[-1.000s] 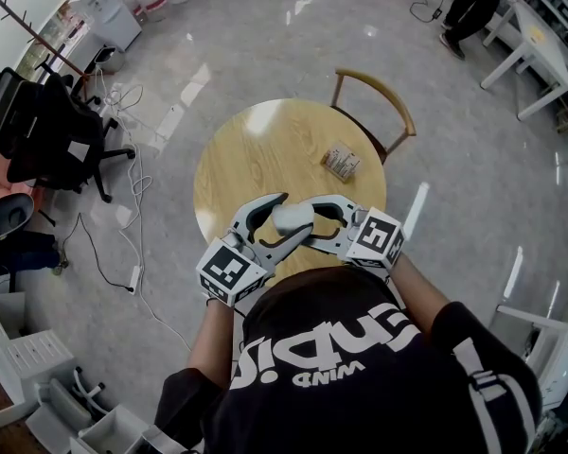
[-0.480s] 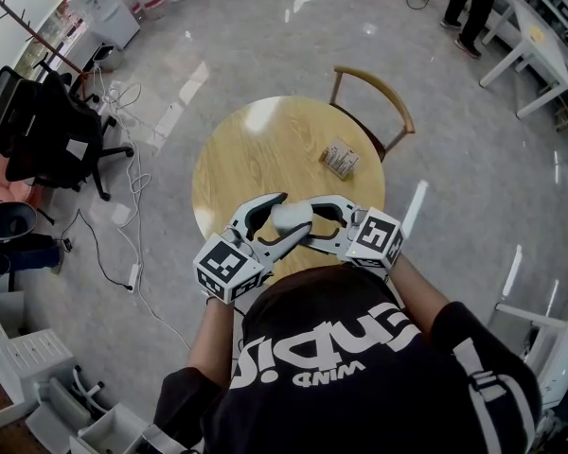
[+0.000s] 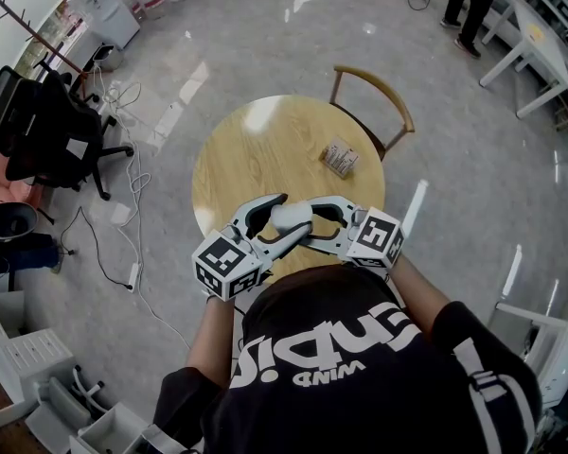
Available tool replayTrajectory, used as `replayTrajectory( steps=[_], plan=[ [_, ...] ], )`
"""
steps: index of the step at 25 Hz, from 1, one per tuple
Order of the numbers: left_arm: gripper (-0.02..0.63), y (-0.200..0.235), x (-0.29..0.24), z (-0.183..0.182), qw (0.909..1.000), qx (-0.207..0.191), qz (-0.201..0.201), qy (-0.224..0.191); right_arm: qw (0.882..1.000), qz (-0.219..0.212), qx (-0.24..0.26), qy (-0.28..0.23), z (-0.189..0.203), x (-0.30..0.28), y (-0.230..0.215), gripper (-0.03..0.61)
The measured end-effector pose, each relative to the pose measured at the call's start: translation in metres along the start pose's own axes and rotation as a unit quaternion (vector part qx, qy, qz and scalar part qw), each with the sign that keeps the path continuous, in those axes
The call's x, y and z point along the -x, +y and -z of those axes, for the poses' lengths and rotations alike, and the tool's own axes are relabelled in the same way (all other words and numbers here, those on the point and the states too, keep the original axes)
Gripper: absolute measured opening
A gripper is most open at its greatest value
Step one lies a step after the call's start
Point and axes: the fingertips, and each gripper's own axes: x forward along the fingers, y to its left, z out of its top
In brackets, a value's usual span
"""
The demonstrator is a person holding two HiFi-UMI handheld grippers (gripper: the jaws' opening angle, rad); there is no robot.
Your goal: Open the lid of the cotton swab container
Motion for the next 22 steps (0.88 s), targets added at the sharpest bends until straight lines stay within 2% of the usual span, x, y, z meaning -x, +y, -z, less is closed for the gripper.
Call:
replayTrajectory(
  steps=[11, 22],
  plan=[
    [0.276, -0.001, 0.001, 0.006, 0.9994, 0.034, 0.005, 0.009, 1.000, -0.001, -0.002, -0.002, 0.003, 0.001, 0.004, 0.233],
    [0.275, -0.019, -0.006, 0.012, 0.9976, -0.064, 0.017, 0.016, 0.999, -0.034, -0.025, 0.017, 0.015, 0.002, 0.013, 0.224]
  ],
)
